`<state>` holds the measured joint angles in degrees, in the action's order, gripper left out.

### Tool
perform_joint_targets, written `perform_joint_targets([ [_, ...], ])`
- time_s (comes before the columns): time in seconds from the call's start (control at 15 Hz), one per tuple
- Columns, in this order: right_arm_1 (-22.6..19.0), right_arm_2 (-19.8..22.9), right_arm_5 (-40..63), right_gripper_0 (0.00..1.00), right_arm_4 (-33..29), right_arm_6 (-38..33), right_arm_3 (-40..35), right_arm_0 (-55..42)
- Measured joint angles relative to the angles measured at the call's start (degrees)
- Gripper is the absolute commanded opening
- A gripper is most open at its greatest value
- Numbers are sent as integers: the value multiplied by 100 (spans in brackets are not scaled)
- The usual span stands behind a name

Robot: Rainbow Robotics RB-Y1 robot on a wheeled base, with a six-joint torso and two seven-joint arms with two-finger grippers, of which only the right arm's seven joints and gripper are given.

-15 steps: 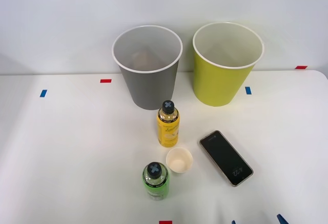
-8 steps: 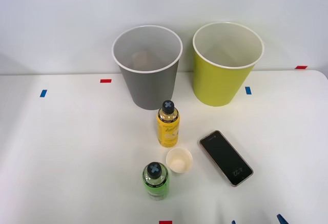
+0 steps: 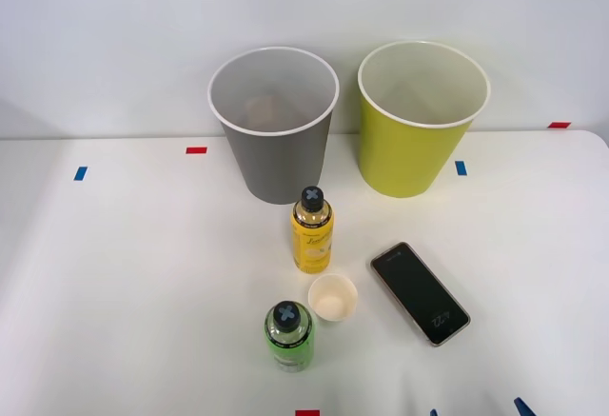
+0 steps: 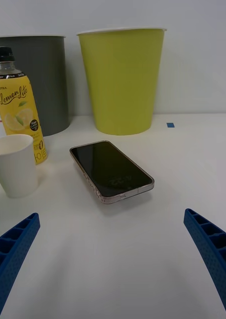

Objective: Put cans in the gray bin, plastic bottles in the light green bin

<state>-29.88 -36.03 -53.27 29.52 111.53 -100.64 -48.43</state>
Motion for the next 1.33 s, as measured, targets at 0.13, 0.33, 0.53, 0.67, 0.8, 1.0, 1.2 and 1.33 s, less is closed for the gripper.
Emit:
perform_joint_targets([
  [0.13,0,0,0,100,0,0,0,0],
  [0.33,0,0,0,100,0,0,0,0],
  [0.53,0,0,0,100,0,0,0,0],
  [0.67,0,0,0,100,0,0,0,0],
  [0.8,0,0,0,100,0,0,0,0],
  [1.0,0,0,0,100,0,0,0,0],
  [1.2,0,0,0,100,0,0,0,0],
  [1.33,0,0,0,100,0,0,0,0],
])
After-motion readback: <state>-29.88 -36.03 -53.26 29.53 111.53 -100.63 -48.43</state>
